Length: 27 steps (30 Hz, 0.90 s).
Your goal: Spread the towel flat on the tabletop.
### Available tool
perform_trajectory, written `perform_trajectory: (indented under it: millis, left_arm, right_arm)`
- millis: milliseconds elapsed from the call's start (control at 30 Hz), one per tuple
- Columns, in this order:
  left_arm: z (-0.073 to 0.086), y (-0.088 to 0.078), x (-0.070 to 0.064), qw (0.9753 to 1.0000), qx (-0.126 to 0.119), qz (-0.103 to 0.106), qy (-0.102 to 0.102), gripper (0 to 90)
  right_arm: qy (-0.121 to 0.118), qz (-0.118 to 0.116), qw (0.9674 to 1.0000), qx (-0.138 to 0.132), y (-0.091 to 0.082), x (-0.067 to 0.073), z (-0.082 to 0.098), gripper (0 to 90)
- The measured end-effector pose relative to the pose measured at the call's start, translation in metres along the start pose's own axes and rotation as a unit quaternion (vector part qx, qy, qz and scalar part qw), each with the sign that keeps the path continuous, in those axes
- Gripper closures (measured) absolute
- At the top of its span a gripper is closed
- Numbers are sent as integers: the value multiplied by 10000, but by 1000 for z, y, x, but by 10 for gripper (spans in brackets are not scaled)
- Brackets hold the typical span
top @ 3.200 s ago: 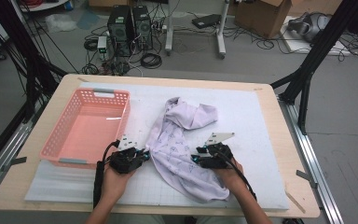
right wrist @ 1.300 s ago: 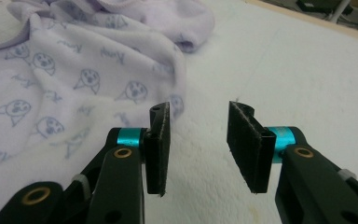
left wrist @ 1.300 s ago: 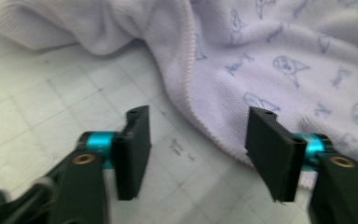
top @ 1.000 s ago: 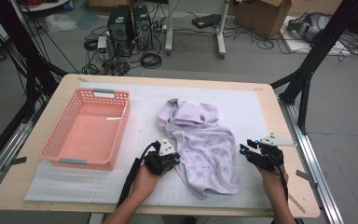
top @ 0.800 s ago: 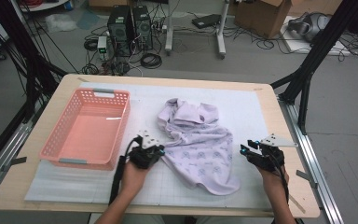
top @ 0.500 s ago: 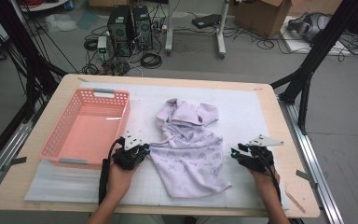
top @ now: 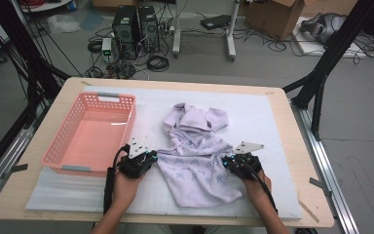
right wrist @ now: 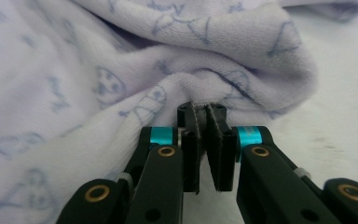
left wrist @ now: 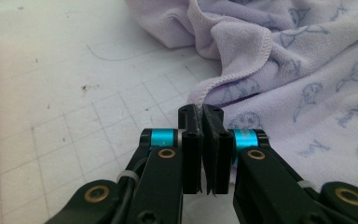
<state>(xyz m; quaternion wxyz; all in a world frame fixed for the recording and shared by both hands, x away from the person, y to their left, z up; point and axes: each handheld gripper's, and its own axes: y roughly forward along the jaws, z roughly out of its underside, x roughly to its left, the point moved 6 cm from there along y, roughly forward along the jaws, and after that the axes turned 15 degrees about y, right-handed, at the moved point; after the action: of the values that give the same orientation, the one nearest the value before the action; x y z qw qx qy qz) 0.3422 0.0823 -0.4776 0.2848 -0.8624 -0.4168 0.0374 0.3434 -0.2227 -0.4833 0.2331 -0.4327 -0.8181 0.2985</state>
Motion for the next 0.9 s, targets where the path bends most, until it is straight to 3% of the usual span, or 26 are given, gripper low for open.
perform_trajectory:
  millis: [33,100,133,200,333,400,467,533,633,800,900]
  left_arm:
    - [-1,2,0,10000,-19,19,-34,860]
    - [-7,8,0,10000,-32,39,-66,860]
    - [-10,11,0,10000,-30,61,-65,860]
    - [-19,20,-2,9998,-85,92,-156,860]
    - [-37,42,-3,9995,-143,-5,-290,861]
    - [-46,50,-4,9990,-220,-75,-394,861]
    - [-51,58,-4,9987,-221,-158,-420,850]
    - [-50,61,-3,9984,-202,-160,-508,760]
    - [-45,59,-4,9983,-182,97,-545,562]
    - [-41,47,-14,9985,-241,348,-351,455]
    - [-40,35,-23,9976,-351,559,-231,454]
  right_arm:
    - [-49,181,9998,-6,-2,-5,-1,848]
    - [73,519,9986,-97,-8,-24,-5,848]
    - [76,795,9967,-161,-11,-38,-8,848]
    - [51,1087,9938,-206,-14,-54,-12,848]
    - [-132,1693,9852,-226,-10,-76,-22,846]
    - [-58,1984,9796,-312,-7,-86,-27,843]
    - [129,2115,9765,-382,-4,-93,-29,835]
    - [360,2022,9778,-404,-2,-96,-28,817]
    - [594,1737,9812,-603,-7,-96,-26,700]
    - [827,1301,9830,-1001,-27,-91,-22,635]
    - [881,1016,9837,-1191,-44,-84,-17,591]
